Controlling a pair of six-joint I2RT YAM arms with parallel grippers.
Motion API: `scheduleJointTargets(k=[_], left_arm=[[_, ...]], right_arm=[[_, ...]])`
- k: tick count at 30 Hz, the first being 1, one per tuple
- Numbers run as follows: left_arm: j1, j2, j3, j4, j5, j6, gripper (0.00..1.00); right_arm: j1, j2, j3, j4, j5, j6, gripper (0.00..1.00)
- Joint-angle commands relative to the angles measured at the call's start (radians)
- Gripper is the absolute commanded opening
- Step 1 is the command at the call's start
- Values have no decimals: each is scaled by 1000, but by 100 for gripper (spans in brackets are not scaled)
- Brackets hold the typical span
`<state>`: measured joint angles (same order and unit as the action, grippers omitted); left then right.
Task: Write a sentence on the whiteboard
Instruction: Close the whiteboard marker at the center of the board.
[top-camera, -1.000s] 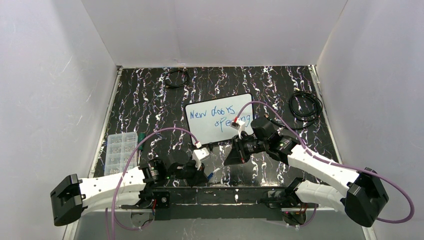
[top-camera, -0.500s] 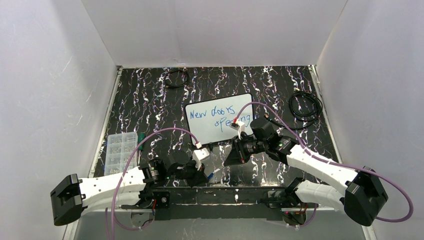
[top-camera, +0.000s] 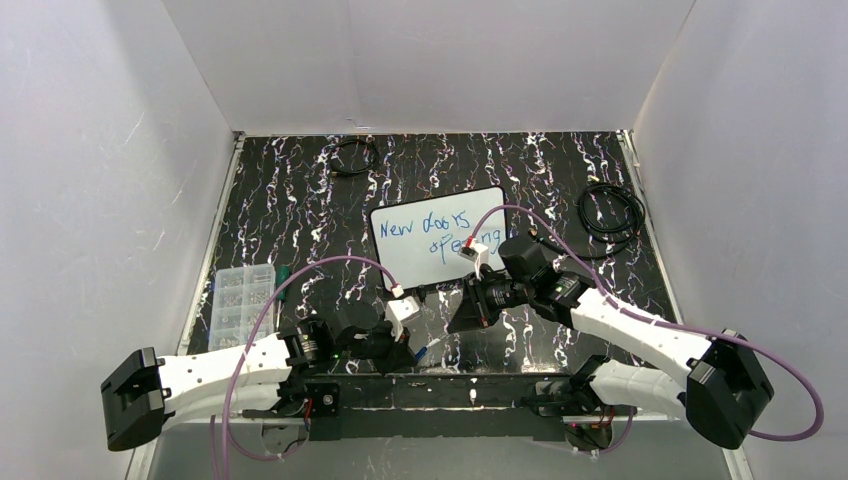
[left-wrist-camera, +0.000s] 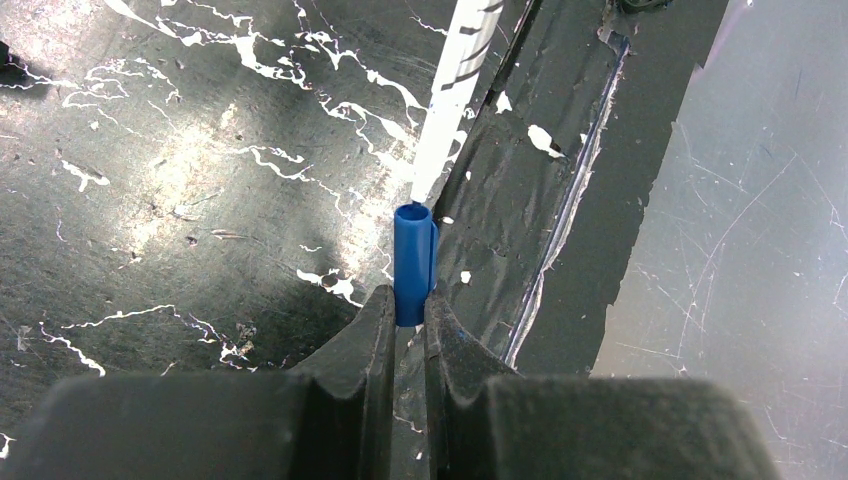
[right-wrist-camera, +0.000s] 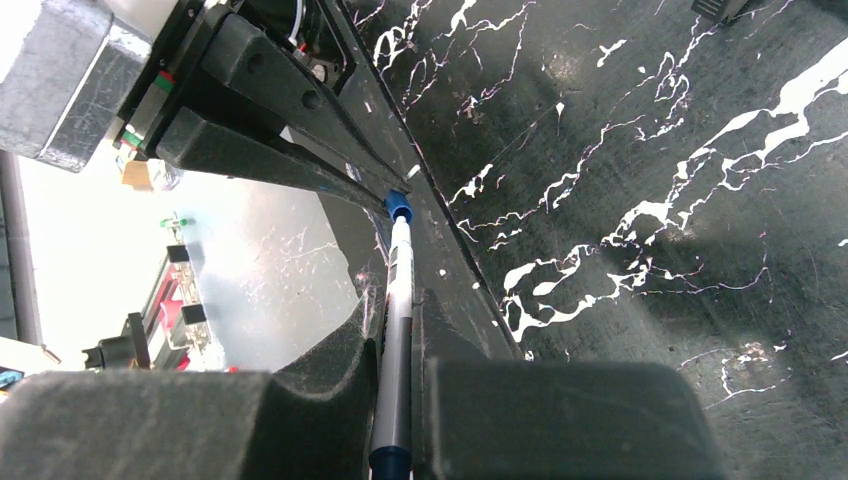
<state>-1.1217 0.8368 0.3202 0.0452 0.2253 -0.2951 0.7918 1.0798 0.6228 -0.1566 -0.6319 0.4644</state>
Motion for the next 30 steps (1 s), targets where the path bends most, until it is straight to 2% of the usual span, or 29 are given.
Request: scheduleJointTargets(k=[1,30], left_arm=[[-7,-9,19,4,-4,13,0],[-9,16,24,12,9,13,0]], right_arm=[[4,3,-16,25,-18,-15,1],[12,4,-14,69,-46,6,1]])
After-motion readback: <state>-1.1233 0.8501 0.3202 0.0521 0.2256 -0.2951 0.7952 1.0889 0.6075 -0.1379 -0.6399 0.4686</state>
